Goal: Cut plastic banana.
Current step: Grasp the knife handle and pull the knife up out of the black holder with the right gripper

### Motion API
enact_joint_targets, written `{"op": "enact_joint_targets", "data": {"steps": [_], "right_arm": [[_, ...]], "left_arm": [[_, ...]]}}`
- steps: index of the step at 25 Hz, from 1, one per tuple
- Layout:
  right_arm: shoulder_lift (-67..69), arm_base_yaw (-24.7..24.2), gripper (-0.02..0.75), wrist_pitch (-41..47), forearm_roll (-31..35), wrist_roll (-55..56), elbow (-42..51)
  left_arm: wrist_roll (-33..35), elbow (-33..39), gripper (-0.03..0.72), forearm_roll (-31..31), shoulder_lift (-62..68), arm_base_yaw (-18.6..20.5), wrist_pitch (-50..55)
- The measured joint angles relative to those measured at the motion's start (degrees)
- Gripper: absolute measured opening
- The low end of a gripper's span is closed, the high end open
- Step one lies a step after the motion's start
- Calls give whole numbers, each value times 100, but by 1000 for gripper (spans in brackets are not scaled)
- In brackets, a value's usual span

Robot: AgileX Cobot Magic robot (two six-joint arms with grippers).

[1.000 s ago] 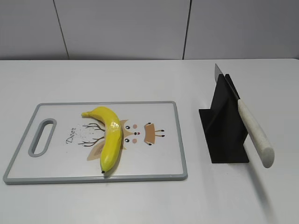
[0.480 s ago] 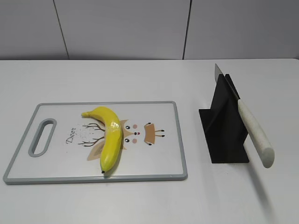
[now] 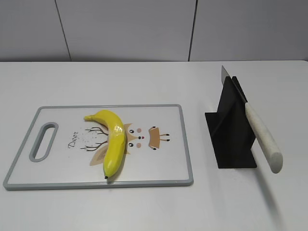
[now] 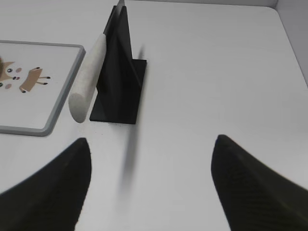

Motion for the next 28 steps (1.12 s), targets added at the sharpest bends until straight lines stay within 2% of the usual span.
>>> {"op": "enact_joint_targets", "data": {"steps": [8,18,22,28], "right_arm": [[903,0,530,533,134,4,-784],[3082,47,526,1334,280,545,-1935],[3807,493,524,1380,297,825,-2169],[5002,1599,522,1411,240,1062,-2650]], "left_arm": [[0,0,618,0,0,0,0],[0,0,587,6,0,0,0],[0,0,587,6,0,0,0],[0,0,586,12,0,0,0]]}}
